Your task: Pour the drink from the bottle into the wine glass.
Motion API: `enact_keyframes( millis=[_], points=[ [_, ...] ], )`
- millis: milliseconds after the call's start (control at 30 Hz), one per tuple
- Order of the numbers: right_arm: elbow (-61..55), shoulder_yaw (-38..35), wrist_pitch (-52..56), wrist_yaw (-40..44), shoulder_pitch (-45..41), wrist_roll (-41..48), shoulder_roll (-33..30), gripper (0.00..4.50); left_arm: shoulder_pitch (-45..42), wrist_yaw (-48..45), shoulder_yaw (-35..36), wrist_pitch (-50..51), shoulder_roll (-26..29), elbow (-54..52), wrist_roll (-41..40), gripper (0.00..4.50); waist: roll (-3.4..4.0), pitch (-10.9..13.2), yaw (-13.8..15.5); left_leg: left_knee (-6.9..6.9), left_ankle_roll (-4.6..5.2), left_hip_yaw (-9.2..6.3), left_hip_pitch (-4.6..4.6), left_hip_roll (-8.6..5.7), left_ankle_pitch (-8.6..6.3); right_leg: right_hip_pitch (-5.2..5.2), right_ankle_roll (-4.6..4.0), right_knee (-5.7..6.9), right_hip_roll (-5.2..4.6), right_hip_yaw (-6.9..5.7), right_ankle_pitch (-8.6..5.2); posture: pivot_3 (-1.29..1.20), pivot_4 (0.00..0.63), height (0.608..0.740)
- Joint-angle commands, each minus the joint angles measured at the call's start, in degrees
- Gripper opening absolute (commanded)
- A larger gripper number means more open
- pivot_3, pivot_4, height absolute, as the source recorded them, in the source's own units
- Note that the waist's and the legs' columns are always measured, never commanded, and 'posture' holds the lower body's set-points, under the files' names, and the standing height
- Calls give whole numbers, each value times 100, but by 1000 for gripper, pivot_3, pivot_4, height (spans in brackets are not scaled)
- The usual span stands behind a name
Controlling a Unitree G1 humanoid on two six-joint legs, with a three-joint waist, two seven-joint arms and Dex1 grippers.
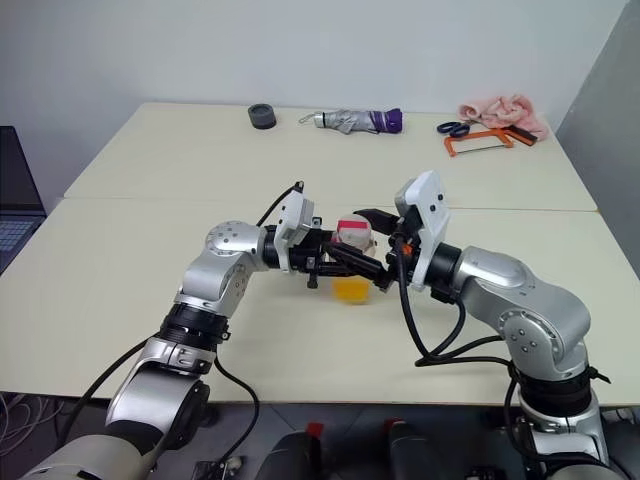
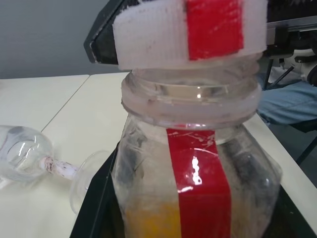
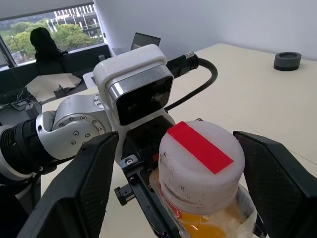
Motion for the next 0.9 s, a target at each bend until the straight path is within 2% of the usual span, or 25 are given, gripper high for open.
enact_keyframes(
  millis=[33, 167, 200, 500, 733, 900],
  points=[
    [-94, 0, -122, 11, -143, 33, 69, 3327, -44, -1, 43, -109, -19, -137, -44, 1715, 0, 0, 0, 0, 0, 0, 0, 0, 0, 0, 0, 0, 0, 0, 0, 0, 150, 740],
    [-108, 7, -172, -18, -129, 18, 135, 1978, -27, 0, 42, -116, -15, -146, -42, 1713, 0, 0, -2, 0, 0, 0, 0, 0, 0, 0, 0, 0, 0, 0, 0, 0, 150, 740],
    [-110, 12, -181, -19, -122, 3, 142, 1788, -23, 1, 44, -114, -17, -150, -41, 1710, 0, 0, -2, -1, 0, 0, 0, 1, 0, 0, 0, 0, 0, 0, 0, 0, 150, 740],
    [-126, 62, -286, -1, -56, -122, 131, 1735, -18, 29, 53, -87, -28, -174, -42, 1706, 0, 0, -1, -1, 0, 0, 0, 1, 0, 0, 0, 0, 0, 0, 0, 0, 150, 740],
    [-290, 203, -802, 91, 47, -647, 28, 1732, 53, 148, 112, -6, 0, -263, -89, 1706, 0, 0, -1, -1, 0, 0, 0, 0, 0, 0, 0, -1, 1, 0, 0, 0, 150, 740],
    [-482, -25, -1043, -55, 186, -715, 91, 1726, 93, 240, 151, 93, -1, -324, -160, 1706, 0, 0, -1, -1, 0, 0, 0, 1, 0, 0, 1, -1, 0, 0, 0, 0, 150, 740]
  ],
)
